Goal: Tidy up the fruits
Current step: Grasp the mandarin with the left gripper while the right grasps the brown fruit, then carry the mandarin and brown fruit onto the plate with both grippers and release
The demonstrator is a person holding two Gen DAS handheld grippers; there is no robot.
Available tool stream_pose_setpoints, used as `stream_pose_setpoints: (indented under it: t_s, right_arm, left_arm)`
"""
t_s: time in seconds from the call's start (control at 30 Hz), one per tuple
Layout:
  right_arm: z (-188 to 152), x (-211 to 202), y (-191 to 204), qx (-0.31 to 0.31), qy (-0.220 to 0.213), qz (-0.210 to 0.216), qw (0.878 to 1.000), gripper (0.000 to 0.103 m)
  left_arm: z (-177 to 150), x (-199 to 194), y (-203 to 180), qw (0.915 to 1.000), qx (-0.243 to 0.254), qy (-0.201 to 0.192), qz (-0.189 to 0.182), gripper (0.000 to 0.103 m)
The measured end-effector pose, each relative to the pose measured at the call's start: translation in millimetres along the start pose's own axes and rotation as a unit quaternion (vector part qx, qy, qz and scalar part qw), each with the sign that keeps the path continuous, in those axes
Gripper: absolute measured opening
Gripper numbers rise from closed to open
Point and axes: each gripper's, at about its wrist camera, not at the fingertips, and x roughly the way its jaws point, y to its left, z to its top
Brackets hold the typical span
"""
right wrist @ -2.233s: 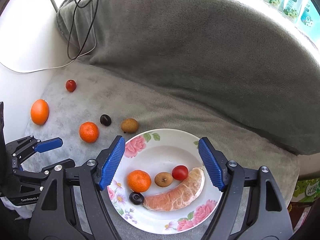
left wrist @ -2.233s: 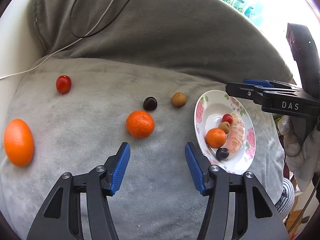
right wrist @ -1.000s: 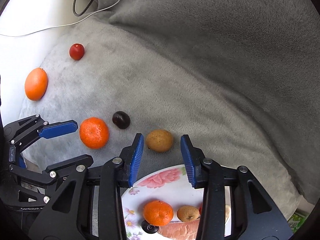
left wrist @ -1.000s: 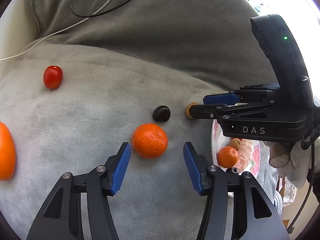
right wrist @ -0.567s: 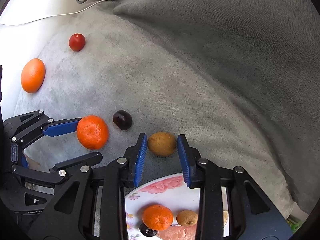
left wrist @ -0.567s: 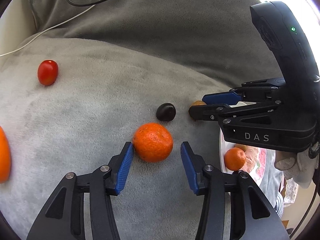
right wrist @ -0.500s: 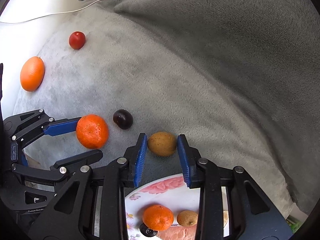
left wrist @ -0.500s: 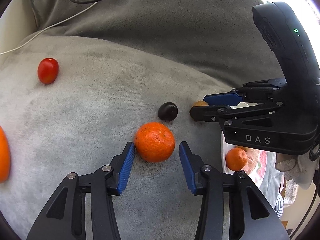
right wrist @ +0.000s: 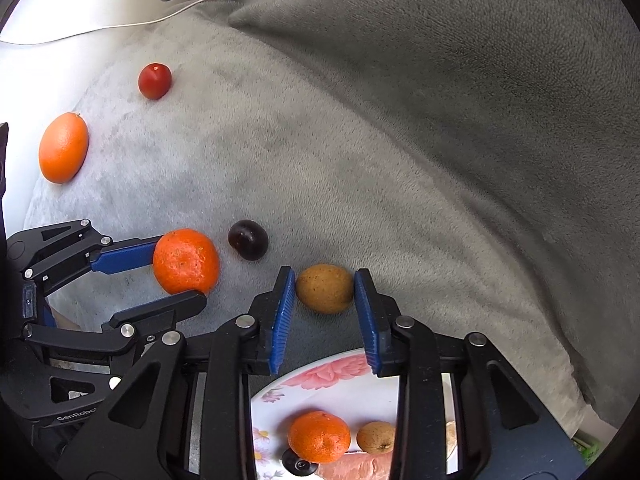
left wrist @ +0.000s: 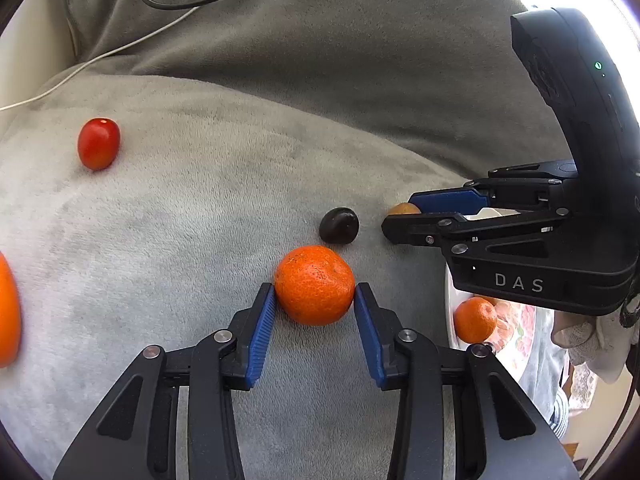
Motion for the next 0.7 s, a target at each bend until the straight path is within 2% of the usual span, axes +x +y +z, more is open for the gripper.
stream_pose_setpoints:
  t_s: [0.37,0.7]
  right_arm:
    - [-11.0,-25.4,-7.7,0.024,-0.029,0.007,0.999,0.032]
    - [-36.8,-61.1,-21.7,0.062,-0.065,0.011,0.996,0.032]
  left_arm:
    - [-2.0,-21.4,-3.0,0.9998,0.008,-0.018,0.006,0.039]
    - [-5.0,-38.9,-19.9,0.999,0.031,-0.031,0.001,0.039]
